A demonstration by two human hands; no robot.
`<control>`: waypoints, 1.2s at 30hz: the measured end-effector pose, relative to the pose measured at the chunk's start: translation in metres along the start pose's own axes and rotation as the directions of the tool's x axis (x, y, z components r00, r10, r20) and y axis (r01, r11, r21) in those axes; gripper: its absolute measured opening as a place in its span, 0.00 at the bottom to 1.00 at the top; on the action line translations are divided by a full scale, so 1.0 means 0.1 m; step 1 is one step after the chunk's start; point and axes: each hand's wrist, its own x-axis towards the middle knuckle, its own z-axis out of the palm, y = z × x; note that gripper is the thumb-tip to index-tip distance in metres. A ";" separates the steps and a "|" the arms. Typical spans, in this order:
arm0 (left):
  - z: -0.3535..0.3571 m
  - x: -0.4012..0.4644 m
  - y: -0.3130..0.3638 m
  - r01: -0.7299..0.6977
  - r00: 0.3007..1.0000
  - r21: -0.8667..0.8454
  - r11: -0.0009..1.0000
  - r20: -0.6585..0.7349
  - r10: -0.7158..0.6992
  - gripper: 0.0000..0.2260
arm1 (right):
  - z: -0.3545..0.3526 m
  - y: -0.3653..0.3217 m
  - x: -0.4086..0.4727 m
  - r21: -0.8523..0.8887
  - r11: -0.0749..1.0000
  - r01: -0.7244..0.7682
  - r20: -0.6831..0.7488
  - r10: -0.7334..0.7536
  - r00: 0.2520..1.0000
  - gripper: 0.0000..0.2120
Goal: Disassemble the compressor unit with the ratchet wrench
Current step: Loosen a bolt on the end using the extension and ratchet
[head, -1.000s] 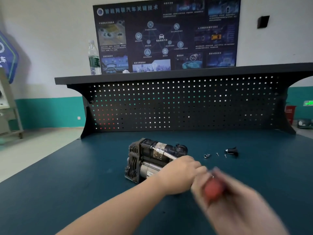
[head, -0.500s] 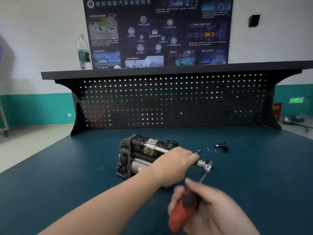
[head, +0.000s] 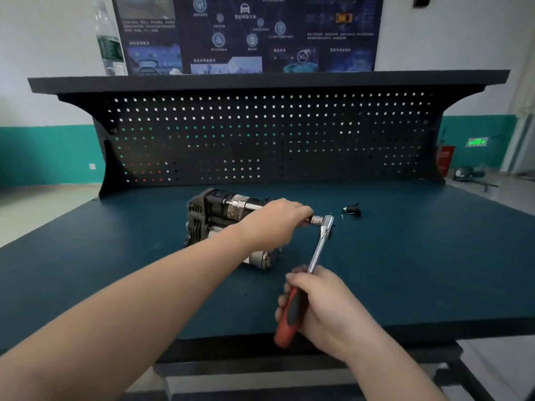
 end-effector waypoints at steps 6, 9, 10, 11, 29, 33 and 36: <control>0.11 -0.25 0.05 -0.148 0.989 -0.085 0.985 -0.021 0.147 0.07 | 0.09 -0.66 -0.26 0.726 0.669 -0.159 0.291 -0.089 0.953 0.10; 0.07 -0.07 0.04 -0.089 0.996 0.038 0.995 -0.014 0.089 0.20 | 0.08 -0.35 -0.17 0.196 0.978 -0.074 0.131 0.049 0.990 0.05; 0.00 -0.02 0.03 -0.033 0.999 0.034 0.999 0.026 0.032 0.23 | 0.06 -0.20 -0.12 0.024 0.999 -0.026 0.044 0.025 0.999 0.06; -0.04 0.02 0.01 -0.002 0.999 0.020 1.000 0.048 0.001 0.22 | 0.04 -0.09 -0.08 -0.099 0.995 0.013 -0.023 -0.016 1.000 0.06; -0.13 -0.02 0.05 -0.025 0.999 0.021 0.999 0.042 0.024 0.19 | 0.11 -0.01 -0.03 -0.225 0.974 0.024 -0.091 -0.045 0.995 0.07; -0.01 -0.16 0.07 -0.116 0.992 0.044 0.992 0.056 0.113 0.14 | 0.22 -0.27 -0.10 0.427 0.897 -0.111 0.096 0.078 0.992 0.08; 0.13 -0.30 0.06 -0.178 0.984 0.061 0.982 0.037 0.176 0.10 | 0.18 -0.69 -0.20 0.745 0.659 -0.098 0.170 -0.046 0.984 0.15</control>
